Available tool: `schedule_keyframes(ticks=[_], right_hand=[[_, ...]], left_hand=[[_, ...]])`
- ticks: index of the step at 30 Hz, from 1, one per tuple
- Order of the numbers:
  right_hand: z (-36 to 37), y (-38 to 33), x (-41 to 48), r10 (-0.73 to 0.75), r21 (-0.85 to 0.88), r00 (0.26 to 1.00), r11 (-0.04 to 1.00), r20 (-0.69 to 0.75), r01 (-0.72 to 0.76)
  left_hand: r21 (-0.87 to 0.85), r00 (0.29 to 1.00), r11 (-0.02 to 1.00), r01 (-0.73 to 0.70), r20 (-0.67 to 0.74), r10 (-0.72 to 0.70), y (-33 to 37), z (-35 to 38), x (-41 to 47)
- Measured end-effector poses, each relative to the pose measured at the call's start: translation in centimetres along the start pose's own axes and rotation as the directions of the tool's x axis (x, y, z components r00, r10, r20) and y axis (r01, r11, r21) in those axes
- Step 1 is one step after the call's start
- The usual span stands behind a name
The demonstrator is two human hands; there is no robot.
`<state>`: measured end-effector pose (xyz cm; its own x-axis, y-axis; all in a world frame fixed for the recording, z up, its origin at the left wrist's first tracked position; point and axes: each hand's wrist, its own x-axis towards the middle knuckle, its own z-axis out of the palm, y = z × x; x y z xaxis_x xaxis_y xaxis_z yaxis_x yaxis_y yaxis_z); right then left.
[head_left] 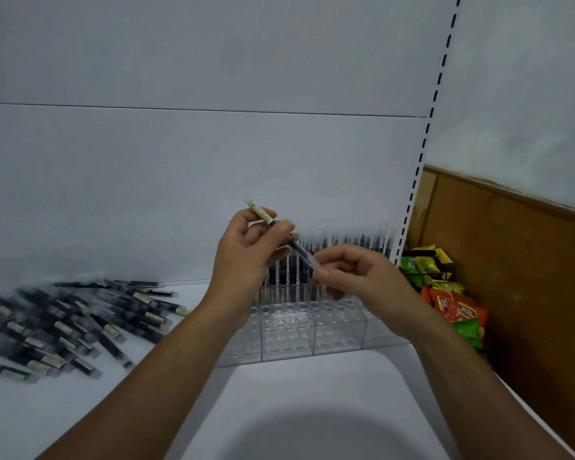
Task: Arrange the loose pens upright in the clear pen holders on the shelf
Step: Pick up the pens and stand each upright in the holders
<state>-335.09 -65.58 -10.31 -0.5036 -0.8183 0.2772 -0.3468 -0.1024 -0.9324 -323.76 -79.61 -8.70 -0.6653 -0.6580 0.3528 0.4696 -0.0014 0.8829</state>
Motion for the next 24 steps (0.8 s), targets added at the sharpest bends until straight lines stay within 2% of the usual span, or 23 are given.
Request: schedule_keyframes(ticks=[3, 5, 6, 7, 9, 10, 11, 12, 15, 17, 21, 24], right_hand=[[-0.6, -0.1, 0.0, -0.028, 0.122, 0.995, 0.992, -0.097, 0.04], [-1.2, -0.3, 0.2, -0.035, 0.207, 0.981, 0.976, -0.19, 0.075], [-1.6, -0.4, 0.3, -0.032, 0.247, 0.972, 0.965, -0.233, 0.091], [-2.1, -0.7, 0.3, -0.024, 0.283, 0.962, 0.953, -0.272, 0.104], [-2.9, -1.1, 0.3, -0.011, 0.331, 0.945, 0.935, -0.326, 0.125], [-3.4, -1.3, 0.3, -0.012, 0.335, 0.939, 0.933, -0.343, 0.134], [-3.7, -1.5, 0.3, -0.012, 0.32, 0.933, 0.938, -0.36, 0.135], [-4.0, -1.5, 0.4, -0.013, 0.286, 0.924, 0.949, -0.382, 0.131], [-4.9, -1.6, 0.7, -0.044, 0.094, 0.886, 0.991, -0.462, 0.098], [-5.2, -1.8, 1.1, -0.096, -0.037, 0.864, 0.995, -0.494, 0.089], [-4.9, -2.0, 2.5, -0.195, -0.222, 0.856, 0.97, -0.478, 0.098], [-4.6, -1.8, 3.5, -0.23, -0.386, 0.872, 0.921, -0.432, 0.051]], left_hand=[[0.058, 1.0, 0.998, 0.026, 0.011, -0.026, 0.0, 0.2, -0.4], [0.249, 0.995, 0.968, 0.03, 0.084, -0.053, -0.4, -0.3, -0.8], [0.417, 0.985, 0.909, -0.004, 0.158, -0.068, -0.7, -0.8, -1.0], [0.596, 0.963, 0.799, -0.078, 0.253, -0.095, -1.0, -1.5, -1.2], [0.83, 0.891, 0.456, -0.321, 0.427, -0.15, -1.6, -2.6, -1.9], [0.848, 0.859, 0.305, -0.435, 0.492, -0.144, -1.9, -3.1, -2.1], [0.834, 0.833, 0.216, -0.508, 0.539, -0.122, -2.2, -3.4, -2.4], [0.825, 0.821, 0.178, -0.537, 0.559, -0.114, -2.6, -3.8, -2.5], [0.818, 0.806, 0.132, -0.559, 0.574, -0.146, -3.5, -4.7, -2.4], [0.81, 0.791, 0.146, -0.568, 0.586, -0.174, -3.8, -4.9, -2.4], [0.815, 0.786, 0.197, -0.545, 0.578, -0.218, -3.9, -5.0, -2.4], [0.806, 0.777, 0.21, -0.553, 0.59, -0.219, -4.1, -5.2, -2.1]])
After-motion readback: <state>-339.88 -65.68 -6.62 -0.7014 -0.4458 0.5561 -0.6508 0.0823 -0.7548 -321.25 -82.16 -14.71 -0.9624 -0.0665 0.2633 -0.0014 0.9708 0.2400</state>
